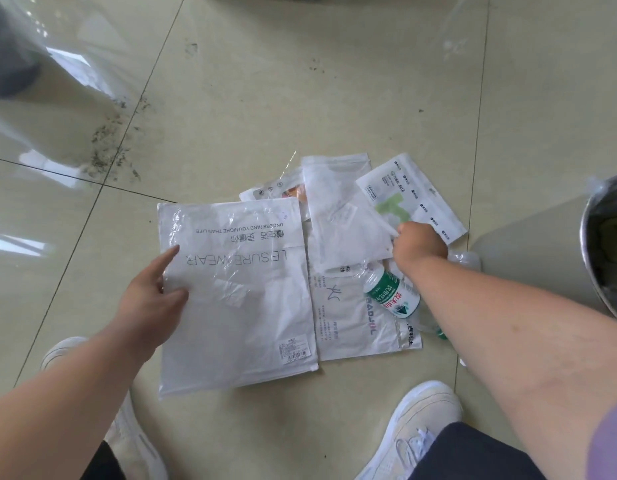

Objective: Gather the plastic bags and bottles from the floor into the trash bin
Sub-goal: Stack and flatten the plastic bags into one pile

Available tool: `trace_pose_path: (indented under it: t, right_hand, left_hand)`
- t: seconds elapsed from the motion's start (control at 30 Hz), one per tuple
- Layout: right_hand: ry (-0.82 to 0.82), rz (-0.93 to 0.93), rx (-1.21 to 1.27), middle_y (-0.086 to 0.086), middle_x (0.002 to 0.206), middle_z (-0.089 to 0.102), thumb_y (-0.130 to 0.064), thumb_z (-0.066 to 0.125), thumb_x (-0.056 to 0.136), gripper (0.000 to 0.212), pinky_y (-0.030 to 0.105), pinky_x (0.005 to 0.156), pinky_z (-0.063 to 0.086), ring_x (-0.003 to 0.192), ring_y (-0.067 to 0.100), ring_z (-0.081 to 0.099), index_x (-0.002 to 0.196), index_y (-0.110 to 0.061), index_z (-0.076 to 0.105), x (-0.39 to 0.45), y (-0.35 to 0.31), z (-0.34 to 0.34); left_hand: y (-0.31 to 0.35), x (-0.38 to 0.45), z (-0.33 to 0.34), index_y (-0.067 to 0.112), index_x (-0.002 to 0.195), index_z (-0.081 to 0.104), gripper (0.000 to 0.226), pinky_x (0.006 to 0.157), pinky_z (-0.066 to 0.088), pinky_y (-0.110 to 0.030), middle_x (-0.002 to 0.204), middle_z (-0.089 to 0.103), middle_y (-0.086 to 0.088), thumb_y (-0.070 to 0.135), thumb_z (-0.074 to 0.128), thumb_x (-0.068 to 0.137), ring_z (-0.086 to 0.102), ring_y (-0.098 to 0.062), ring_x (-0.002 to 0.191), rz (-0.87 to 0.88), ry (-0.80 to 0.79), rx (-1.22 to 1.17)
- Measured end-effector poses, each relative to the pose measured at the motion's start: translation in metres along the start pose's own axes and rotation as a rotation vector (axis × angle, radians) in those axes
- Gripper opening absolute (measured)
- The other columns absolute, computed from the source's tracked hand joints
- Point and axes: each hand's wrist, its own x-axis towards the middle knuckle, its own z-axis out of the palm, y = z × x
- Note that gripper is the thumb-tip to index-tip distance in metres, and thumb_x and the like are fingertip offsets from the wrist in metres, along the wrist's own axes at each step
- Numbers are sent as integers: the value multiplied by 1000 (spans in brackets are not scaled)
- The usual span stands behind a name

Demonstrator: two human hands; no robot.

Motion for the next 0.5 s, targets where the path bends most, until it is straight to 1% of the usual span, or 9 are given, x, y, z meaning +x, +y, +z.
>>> trace_pose_path:
  t: [0.03, 0.07, 0.1, 0.13, 0.2, 0.27, 0.4, 0.47, 0.5]
  right_hand:
    - [17, 6, 18, 10, 93, 69, -5, 50, 94, 22, 35, 71, 54, 83, 34, 66, 98, -15, 69, -1, -1, -4]
    - [39, 9, 41, 9, 90, 68, -5, 51, 95, 19, 35, 71, 55, 79, 33, 65, 93, -14, 68, -2, -2, -8]
    - [64, 10, 77, 9, 88, 67, -6, 52, 96, 18, 34, 70, 54, 77, 33, 64, 87, -14, 65, -3, -3, -12]
    - [94, 0, 114, 9, 86, 65, -8, 52, 98, 20, 33, 68, 50, 76, 33, 62, 80, -13, 60, -4, -5, -19]
    - [169, -33, 222, 10, 83, 62, -17, 52, 101, 32, 32, 66, 44, 73, 32, 58, 70, -12, 47, -6, -13, -34]
    - [205, -60, 326, 12, 81, 62, -22, 55, 99, 32, 32, 62, 44, 71, 33, 56, 72, -8, 46, -13, -28, -51]
    - [184, -208, 415, 9, 66, 52, -18, 57, 93, 28, 33, 55, 36, 63, 30, 44, 72, -2, 46, -51, -75, -68]
    - [110, -285, 461, 7, 64, 51, -12, 57, 91, 26, 31, 54, 35, 60, 26, 43, 69, -3, 49, -86, -103, -66]
    - [55, -311, 494, 8, 65, 55, -11, 60, 91, 25, 31, 54, 37, 61, 25, 45, 69, -4, 53, -105, -117, -61]
  left_hand:
    - [1, 0, 1, 38, 157, 57, 72, 38, 38, -14, 96, 67, -23, -3, 56, 98, 44, -19, 53, 4, -8, 27]
    - [1, 0, 2, 36, 154, 61, 68, 35, 35, -11, 116, 69, -36, -2, 56, 98, 44, -13, 47, 1, -24, 39]
    - [3, -1, 2, 35, 150, 65, 64, 35, 35, -11, 133, 64, -40, -1, 56, 99, 44, -8, 42, -4, -40, 34]
    - [4, -2, 3, 36, 148, 67, 62, 36, 36, -11, 139, 62, -39, 0, 56, 99, 44, -7, 40, -8, -46, 18]
    - [4, -1, 5, 38, 144, 68, 61, 40, 40, -13, 133, 69, -28, 1, 56, 98, 45, -11, 48, 5, -46, -13]
    - [7, -4, 4, 39, 144, 68, 61, 44, 43, -16, 126, 70, -15, 1, 54, 98, 49, -13, 51, 8, -47, -46]
    - [16, -10, 2, 34, 142, 70, 53, 42, 41, -11, 91, 63, 0, 4, 55, 101, 48, 0, 39, 0, -62, -130]
    - [20, -12, 0, 36, 143, 69, 48, 55, 51, -14, 104, 67, 1, 12, 59, 103, 59, -5, 59, -13, -96, -158]
    - [18, -12, 0, 38, 144, 68, 46, 70, 58, -20, 119, 69, -2, 19, 62, 103, 68, -10, 79, -7, -110, -178]
